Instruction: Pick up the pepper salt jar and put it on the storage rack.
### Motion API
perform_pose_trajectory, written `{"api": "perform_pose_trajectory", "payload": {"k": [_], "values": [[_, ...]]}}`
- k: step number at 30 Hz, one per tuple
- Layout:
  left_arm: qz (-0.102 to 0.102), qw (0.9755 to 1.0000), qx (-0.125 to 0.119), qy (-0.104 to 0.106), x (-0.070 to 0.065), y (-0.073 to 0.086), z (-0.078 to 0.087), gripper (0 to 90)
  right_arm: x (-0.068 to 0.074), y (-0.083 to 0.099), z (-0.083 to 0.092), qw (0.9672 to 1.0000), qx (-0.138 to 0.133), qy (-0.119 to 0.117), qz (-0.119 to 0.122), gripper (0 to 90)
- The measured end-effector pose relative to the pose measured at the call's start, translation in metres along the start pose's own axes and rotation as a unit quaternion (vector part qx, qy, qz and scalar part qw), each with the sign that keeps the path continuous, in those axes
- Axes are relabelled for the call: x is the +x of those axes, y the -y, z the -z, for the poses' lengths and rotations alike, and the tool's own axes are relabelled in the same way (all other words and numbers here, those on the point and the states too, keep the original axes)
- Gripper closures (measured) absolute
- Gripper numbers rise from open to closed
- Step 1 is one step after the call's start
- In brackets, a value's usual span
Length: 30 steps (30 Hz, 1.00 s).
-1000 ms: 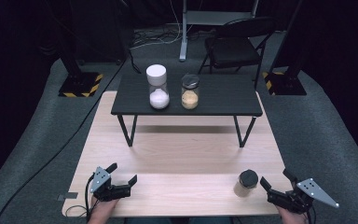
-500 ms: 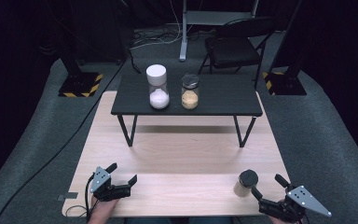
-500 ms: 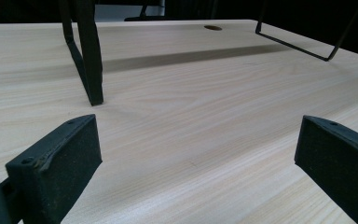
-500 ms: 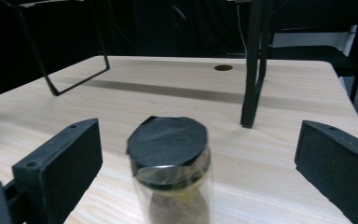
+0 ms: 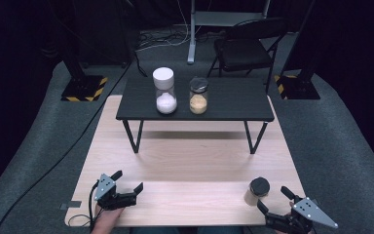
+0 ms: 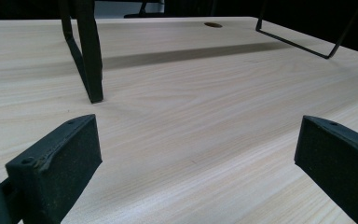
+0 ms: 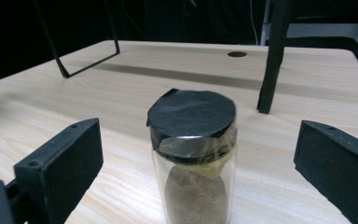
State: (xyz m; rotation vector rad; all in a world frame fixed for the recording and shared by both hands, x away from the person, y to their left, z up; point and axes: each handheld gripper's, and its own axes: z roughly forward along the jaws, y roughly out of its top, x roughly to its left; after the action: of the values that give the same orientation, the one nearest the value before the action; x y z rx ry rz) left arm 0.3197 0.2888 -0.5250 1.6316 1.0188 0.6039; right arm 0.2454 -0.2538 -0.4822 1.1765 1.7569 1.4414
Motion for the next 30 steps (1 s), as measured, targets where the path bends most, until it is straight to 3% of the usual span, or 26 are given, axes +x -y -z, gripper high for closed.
{"api": "perform_pose_trajectory", "payload": {"k": [23,28,30], "values": [[0.004,1.0,0.002,-0.006,0.001,0.0,0.0,0.1,0.007,0.002,-0.039,0.9995,0.027,-0.013,0.01,3.1],[0.003,1.0,0.0,-0.004,0.001,0.0,0.0,0.1,0.007,0.002,-0.044,0.9995,0.031,-0.004,0.008,10.9],[0.002,1.0,0.0,-0.004,0.001,0.0,0.0,0.1,0.007,0.002,-0.044,0.9994,0.032,0.001,0.015,18.4]]}}
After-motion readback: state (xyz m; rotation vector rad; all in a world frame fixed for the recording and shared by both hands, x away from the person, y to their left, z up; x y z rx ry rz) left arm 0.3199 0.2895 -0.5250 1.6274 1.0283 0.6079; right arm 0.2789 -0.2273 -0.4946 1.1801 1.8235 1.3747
